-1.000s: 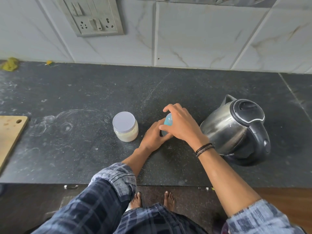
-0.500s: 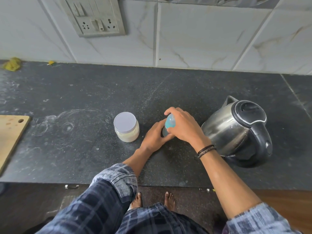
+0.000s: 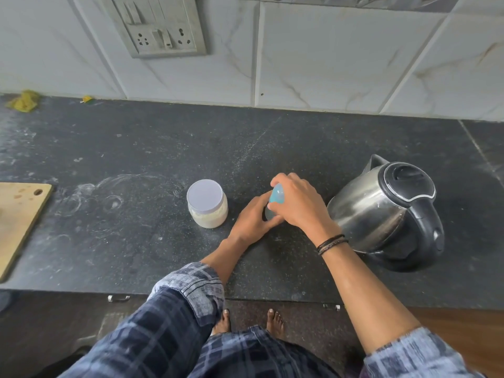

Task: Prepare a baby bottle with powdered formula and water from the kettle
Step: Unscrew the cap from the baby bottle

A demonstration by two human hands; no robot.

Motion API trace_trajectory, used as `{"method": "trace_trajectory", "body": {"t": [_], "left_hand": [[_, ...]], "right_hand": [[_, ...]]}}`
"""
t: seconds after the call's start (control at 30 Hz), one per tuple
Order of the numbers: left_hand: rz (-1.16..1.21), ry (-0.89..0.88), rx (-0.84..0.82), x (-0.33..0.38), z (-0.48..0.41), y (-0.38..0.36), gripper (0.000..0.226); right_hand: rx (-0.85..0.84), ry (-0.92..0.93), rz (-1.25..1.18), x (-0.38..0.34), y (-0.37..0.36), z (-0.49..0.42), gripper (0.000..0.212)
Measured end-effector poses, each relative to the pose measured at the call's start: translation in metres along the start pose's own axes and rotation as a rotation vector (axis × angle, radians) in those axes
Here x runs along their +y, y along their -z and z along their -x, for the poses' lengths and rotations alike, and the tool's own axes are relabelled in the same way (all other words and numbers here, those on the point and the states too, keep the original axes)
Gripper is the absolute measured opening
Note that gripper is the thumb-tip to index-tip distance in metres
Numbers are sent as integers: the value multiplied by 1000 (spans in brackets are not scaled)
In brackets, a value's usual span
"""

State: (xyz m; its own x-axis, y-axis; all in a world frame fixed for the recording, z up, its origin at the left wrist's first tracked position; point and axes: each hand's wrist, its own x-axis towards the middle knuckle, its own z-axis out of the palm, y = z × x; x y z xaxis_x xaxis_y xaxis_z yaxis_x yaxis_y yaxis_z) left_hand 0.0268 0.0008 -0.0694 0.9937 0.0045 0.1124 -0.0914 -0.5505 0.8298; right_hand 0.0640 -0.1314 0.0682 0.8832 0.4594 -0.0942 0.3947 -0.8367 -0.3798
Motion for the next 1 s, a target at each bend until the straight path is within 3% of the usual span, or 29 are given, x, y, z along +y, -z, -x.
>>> {"method": "trace_trajectory", "body": {"t": [0.07, 0.17, 0.33, 0.47, 0.6, 0.73, 0.87, 1.0], "left_hand": [[-3, 9, 2, 0, -1, 0, 53], [-3, -3, 4, 0, 0, 1, 54], [9, 3, 3, 2, 0, 1, 55], [12, -21, 7, 1, 0, 2, 53], [5, -7, 3, 0, 0, 1, 54], [3, -22, 21, 0, 0, 1, 52], [-1, -14, 9, 1, -1, 0, 53], [0, -19, 10, -1, 0, 1, 56]], "right_hand": [[-13, 9, -24, 2, 1, 0, 55], [-16, 55, -23, -1, 4, 1, 77], [22, 1, 17, -2, 3, 1, 48], [8, 38, 1, -4, 4, 1, 69], [-3, 0, 35, -1, 4, 1, 49], [4, 43, -20, 0, 4, 2, 70], [13, 12, 9, 0, 3, 2, 44], [-30, 74, -62, 0, 2, 4, 62]]}}
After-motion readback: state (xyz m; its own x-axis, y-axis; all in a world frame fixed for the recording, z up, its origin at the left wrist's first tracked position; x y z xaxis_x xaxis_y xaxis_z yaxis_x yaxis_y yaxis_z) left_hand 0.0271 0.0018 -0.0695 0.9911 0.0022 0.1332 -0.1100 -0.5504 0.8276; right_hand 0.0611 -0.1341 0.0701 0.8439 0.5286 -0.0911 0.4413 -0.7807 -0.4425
